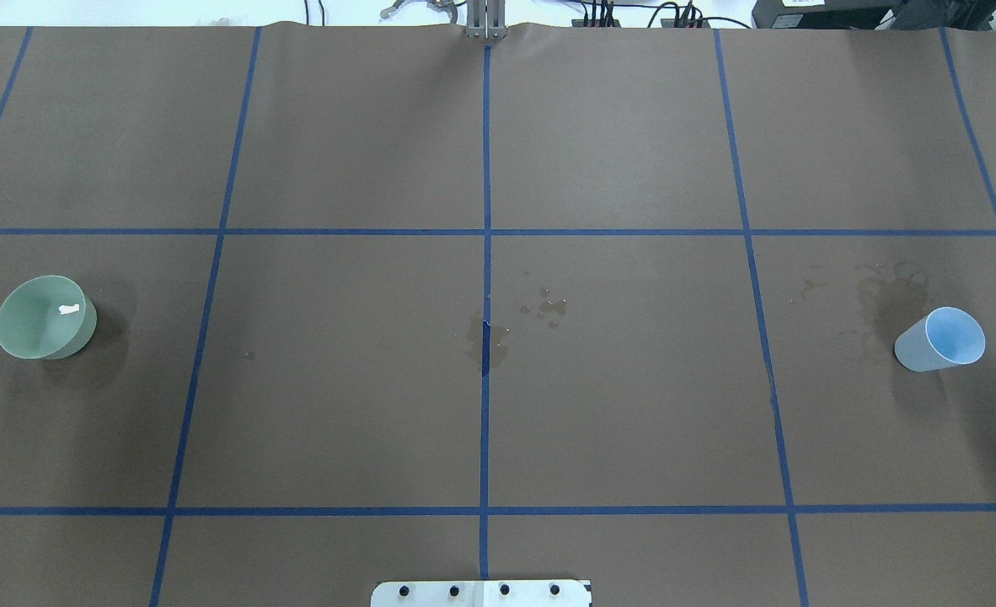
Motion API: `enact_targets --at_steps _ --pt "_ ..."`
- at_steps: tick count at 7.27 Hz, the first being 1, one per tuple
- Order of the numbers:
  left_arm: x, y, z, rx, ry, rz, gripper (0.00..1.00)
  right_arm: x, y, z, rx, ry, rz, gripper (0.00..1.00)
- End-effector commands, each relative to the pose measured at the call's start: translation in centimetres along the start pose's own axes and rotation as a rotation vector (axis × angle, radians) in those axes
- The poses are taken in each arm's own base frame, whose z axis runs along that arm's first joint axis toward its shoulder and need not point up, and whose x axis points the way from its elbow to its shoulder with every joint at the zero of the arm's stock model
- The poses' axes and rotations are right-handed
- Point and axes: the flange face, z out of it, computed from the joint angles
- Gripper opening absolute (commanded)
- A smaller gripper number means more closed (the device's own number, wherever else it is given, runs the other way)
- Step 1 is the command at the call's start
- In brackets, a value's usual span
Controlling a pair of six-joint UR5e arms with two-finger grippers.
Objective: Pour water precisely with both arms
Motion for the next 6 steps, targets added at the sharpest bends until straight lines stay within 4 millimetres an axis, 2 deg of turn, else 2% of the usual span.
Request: enact_targets --at_steps 1,2,3,4,5,6 --pt "-1.1 3.0 0.5 -0.010 0.003 -0.001 1.00 1.2 1.4 0.9 -0.021 0.003 0.036 0.99" --pt "-1.1 3.0 0.5 -0.009 0.003 0.004 1.00 1.8 2.2 1.4 -0.030 0.006 0.045 0.99" --pt "0.0 3.1 -0.8 0.018 -0.001 0.024 1.00 1.9 2.5 1.3 -0.028 0.011 0.039 0.99" --pt "-1.3 1.9 0.1 0.003 -0.058 0.010 1.00 3.1 3.7 -0.1 0.001 -0.007 0.070 1.00" --pt "0.2 1.9 -2.0 0.043 -0.069 0.032 1.00 3.5 3.8 0.2 -0.008 -0.006 0.081 1.00" --pt "0.4 2.4 -2.5 0.053 -0.072 0.037 1.00 3.8 4.0 0.6 -0.018 -0.008 0.092 0.99"
